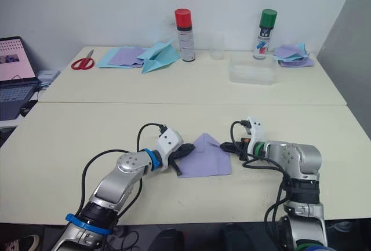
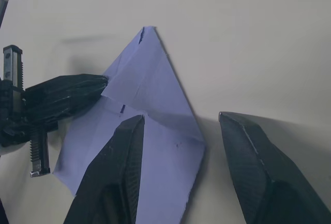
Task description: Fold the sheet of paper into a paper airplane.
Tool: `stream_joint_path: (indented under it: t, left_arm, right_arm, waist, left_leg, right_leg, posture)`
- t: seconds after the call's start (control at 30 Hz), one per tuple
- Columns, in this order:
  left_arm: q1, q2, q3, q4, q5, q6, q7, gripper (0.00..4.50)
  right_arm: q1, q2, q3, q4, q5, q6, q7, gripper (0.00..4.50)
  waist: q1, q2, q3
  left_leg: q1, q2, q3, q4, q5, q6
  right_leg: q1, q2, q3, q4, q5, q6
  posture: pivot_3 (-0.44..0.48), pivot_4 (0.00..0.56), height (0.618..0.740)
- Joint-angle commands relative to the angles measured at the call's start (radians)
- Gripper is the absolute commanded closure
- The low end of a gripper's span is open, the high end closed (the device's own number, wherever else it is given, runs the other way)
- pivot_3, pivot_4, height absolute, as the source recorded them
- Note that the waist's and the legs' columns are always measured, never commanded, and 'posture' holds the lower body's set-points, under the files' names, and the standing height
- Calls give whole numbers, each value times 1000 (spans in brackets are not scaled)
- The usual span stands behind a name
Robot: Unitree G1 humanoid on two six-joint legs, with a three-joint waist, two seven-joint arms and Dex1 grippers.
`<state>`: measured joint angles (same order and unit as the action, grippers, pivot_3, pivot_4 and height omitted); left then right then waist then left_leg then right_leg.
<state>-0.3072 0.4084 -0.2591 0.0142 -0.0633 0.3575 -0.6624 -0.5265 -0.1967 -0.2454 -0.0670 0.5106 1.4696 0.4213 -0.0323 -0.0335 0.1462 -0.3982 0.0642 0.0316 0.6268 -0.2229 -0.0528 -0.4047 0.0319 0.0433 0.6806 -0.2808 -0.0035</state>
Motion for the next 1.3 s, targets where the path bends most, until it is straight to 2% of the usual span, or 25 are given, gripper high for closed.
stream_joint_path:
  t: [0.03, 0.2, 0.43, 0.67, 0.8, 0.9, 1.07, 1.13, 1.23, 1.3]
  left_arm:
    - [22, 3, -28, 51, 39, 23, 5, 4500]
    - [24, 5, -28, 51, 42, 20, 4, 4500]
    - [24, 5, -29, 55, 45, 14, 3, 4500]
    - [24, 6, -29, 59, 50, 7, 1, 4500]
    - [31, 8, -30, 54, 50, 5, 2, 4500]
    - [34, 9, -30, 51, 49, 4, 3, 4500]
    - [40, 9, -30, 45, 47, 5, 4, 4500]
    - [42, 10, -30, 41, 46, 6, 3, 4500]
    - [42, 12, -29, 46, 47, 3, 1, 4500]
    - [41, 12, -30, 49, 48, 2, -2, 4500]
  right_arm:
    - [-26, 60, -91, 30, 29, 101, -35, 2129]
    - [-65, 119, -259, 133, 131, 145, -114, 2129]
    - [-74, 112, -312, 205, 289, 145, -211, 2129]
    - [-73, 7, -221, 190, 280, 145, -177, 2129]
    - [-41, -125, -131, 105, 317, 145, -94, 2129]
    - [9, -207, -65, 14, 321, 124, -35, 2698]
    - [137, -332, -7, -123, 327, 91, 50, 4453]
    - [204, -384, 40, -206, 336, 47, 105, 4453]
    - [284, -400, 81, -323, 357, -6, 148, 4453]
    - [348, -444, 176, -385, 281, -145, 188, 4453]
  waist:
    - [0, 0, 0]
    - [-1, 0, 0]
    - [-1, 0, 0]
    - [-1, 1, 1]
    - [0, 2, 1]
    - [-1, 2, 1]
    - [0, 2, 2]
    - [0, 2, 2]
    - [-2, 2, 2]
    - [-3, 2, 2]
  left_leg:
    - [0, 0, 0, 0, 0, 0]
    - [0, 0, 0, 0, 0, 0]
    - [0, 0, 1, -1, 0, 0]
    - [-1, -1, 1, -1, 0, 0]
    - [-2, -1, 1, -1, 0, 0]
    - [-2, -1, 0, -1, -1, 1]
    - [-2, 0, 0, -1, -1, 2]
    - [-2, 0, 0, -1, -1, 2]
    - [-2, 0, -1, -2, -2, 3]
    - [-1, 0, -2, -2, -2, 3]
  right_leg:
    - [0, 0, 0, 0, 0, 0]
    - [0, 0, 0, 0, 0, 0]
    - [0, 0, 1, 0, 0, 0]
    - [-1, 0, 1, -1, 0, 0]
    - [-1, 0, 1, -2, 0, 0]
    - [-1, 0, 1, -3, 0, 0]
    - [-1, 0, 0, -3, 0, 0]
    - [-1, 0, 0, -3, -1, 0]
    - [-1, 0, 1, -4, -1, 0]
    - [-1, 0, 1, -3, -1, 0]
  posture:
    - [0, 150, 740]
    - [0, 150, 740]
    - [0, 150, 740]
    - [0, 150, 740]
    - [0, 150, 740]
    - [0, 150, 740]
    - [0, 150, 740]
    - [0, 150, 740]
    - [0, 150, 740]
    - [0, 150, 740]
